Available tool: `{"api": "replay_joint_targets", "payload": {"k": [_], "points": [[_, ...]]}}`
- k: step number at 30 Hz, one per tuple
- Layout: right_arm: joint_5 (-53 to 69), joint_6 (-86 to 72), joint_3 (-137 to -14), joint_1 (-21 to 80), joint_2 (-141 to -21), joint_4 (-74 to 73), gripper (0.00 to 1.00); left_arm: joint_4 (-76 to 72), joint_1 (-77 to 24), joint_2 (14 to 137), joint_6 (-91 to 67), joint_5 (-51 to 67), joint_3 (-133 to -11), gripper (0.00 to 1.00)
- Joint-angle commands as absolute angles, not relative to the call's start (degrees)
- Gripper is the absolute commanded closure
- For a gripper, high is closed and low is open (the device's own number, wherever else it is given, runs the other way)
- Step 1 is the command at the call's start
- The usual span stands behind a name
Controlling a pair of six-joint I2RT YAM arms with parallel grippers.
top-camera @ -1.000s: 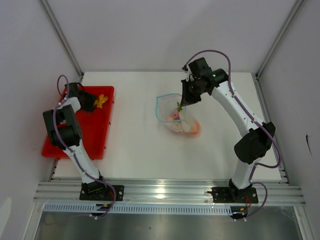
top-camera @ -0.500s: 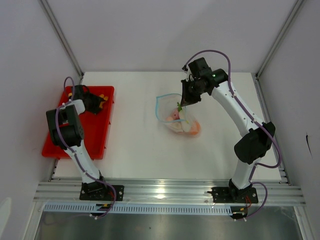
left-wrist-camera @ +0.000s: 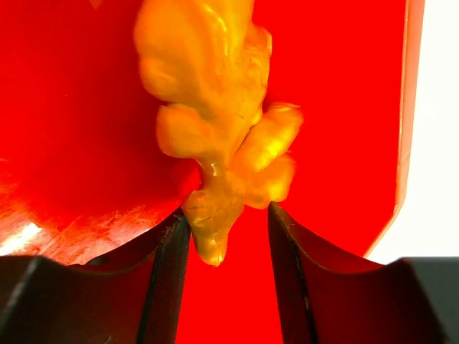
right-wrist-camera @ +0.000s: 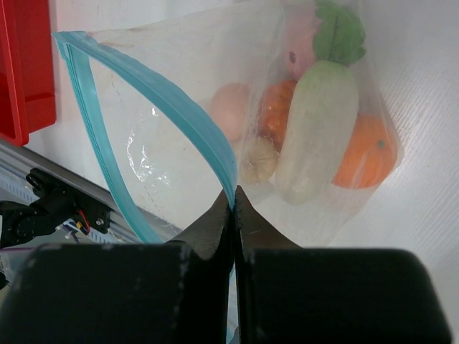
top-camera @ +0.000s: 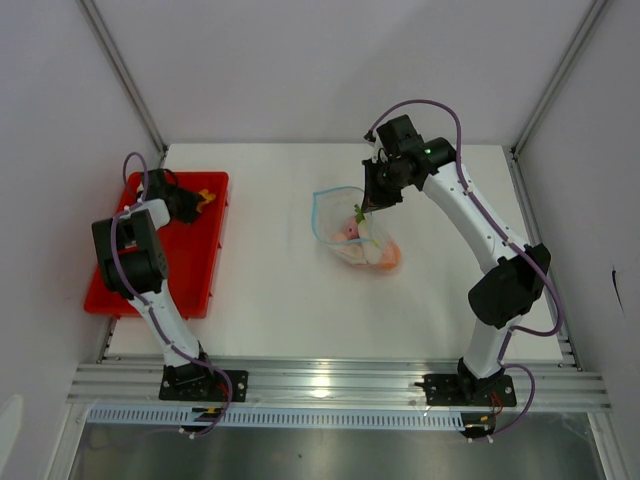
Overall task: Place the food in the zip-top bag and seal the zipper
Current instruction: Pick up the fake vegetable from the bin, then place the fake vegetable in the zipper food storage bag.
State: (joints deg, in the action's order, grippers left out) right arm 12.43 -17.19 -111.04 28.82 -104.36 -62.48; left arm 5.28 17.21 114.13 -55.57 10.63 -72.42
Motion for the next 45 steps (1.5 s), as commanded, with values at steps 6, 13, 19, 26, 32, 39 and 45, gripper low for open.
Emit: {"api": "replay_joint_targets", "payload": {"k": [6, 13, 19, 26, 32, 39, 45], "points": [[11.9, -16.3, -111.1, 28.9, -101.9, -61.9, 1.0, 2.9, 17.0, 111.0, -57.7, 7.5, -73.2, 0.56], [12.1, -16.3, -111.2, 28.9, -101.8, -61.8, 1.0, 2.8, 17.0, 110.7, -58.6, 6.2, -73.4, 0.63], [12.0, -16.3, -111.4, 28.8, -102.0, -61.8, 1.0, 3.9, 17.1, 110.8, -57.6, 6.2, -74.8, 0.86], [11.8, -16.3, -112.3, 28.7, -102.9, -61.8, 1.0, 5.5, 17.5, 104.8, -53.9, 8.1, -72.1, 0.99], [12.0, -16.6, -113.9, 28.7, -104.3, -61.8, 1.0, 9.1, 16.6, 93.3, -50.8, 11.6, -66.5, 1.0], [12.3, -17.0, -117.4, 28.4, -107.2, -62.5, 1.0, 11.7, 13.2, 76.7, -45.4, 14.5, -56.8, 0.99], [13.4, -17.8, -117.4, 28.0, -108.5, -62.8, 1.0, 2.2, 8.5, 69.0, -46.0, 25.6, -52.1, 0.99]]}}
